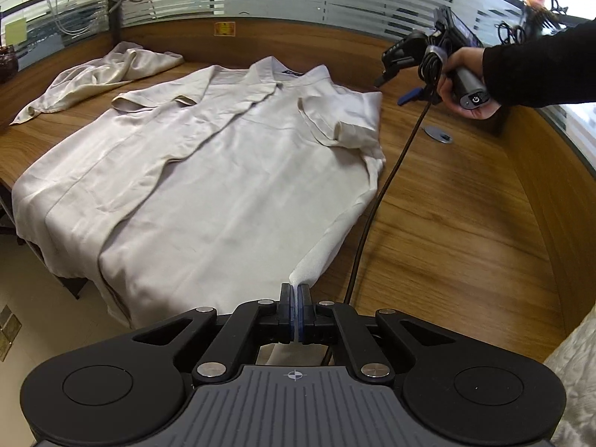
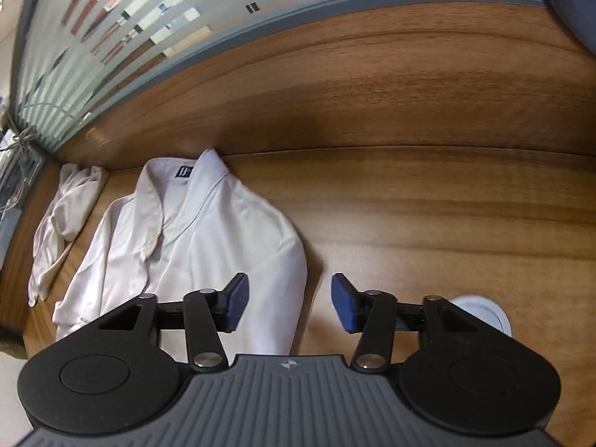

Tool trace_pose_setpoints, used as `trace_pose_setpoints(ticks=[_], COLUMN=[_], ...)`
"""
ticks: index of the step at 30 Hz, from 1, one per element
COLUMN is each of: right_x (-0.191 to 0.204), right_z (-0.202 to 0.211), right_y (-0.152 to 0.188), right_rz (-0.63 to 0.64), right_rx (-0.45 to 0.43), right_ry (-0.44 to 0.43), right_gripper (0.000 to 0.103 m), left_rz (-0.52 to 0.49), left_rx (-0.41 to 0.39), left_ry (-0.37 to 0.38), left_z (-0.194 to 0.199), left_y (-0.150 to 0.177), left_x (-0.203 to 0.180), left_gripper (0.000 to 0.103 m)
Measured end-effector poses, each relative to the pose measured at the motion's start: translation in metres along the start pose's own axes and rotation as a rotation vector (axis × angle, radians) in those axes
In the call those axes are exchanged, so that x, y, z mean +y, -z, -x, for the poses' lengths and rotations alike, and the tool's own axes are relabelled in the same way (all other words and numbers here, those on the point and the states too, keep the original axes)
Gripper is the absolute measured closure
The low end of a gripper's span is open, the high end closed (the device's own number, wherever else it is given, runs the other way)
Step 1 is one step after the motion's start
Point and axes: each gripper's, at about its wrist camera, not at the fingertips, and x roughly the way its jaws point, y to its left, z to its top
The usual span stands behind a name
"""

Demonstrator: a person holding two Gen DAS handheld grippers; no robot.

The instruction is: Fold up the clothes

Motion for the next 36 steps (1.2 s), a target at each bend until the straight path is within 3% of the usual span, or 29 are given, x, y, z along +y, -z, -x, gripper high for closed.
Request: trace_pose_setpoints(ticks=[6,8,9,10,12,21,36], right_x=[0.004,0.004,0.004,0.004,0.008,0.051,0.114], right_z=[-0.026,-0.031,-0.033,-0.033,-0.030,-0.019,-0.044], right_y=[-0.009,-0.009,-0.009,-0.009,-0.011,-0.031,-0.043], right_rz=[0.012,-0.003,-0.012,-0.020,-0.029,-0.054,0.053], right_rx=[0.035,0.045,0.049,0.048,0.035,-0.029,-0.031], right_ry=[0.005,-0.012,-0.018,-0.022,-0.033,-0.014,0.019], right_gripper=[0.046,0.050,0.062,0.082,0.092,0.101,0.102], left_rz=[0.053,0.064,0.065,0.065,0.065,0.144,0.105], left_rx=[-0.018,-0.017,-0.020,-0.023,-0.029,-0.041,-0.045], left_ry=[-0.023,-0.030,-0.034,-0.039,-0.048,-0.051,-0.050], left_z=[0.006,0.006,0.006,0.007,0.008,0.016,0.009], left_y=[-0.011,-0.014,-0.016,-0.018,-0.022,-0.043,-0.068], left_x=[0.015,0.018,0.020,0.021,0.024,0.061,0.122], left_gripper=[0.099,0.099,0.099,0.099,0.099,0.099,0.099])
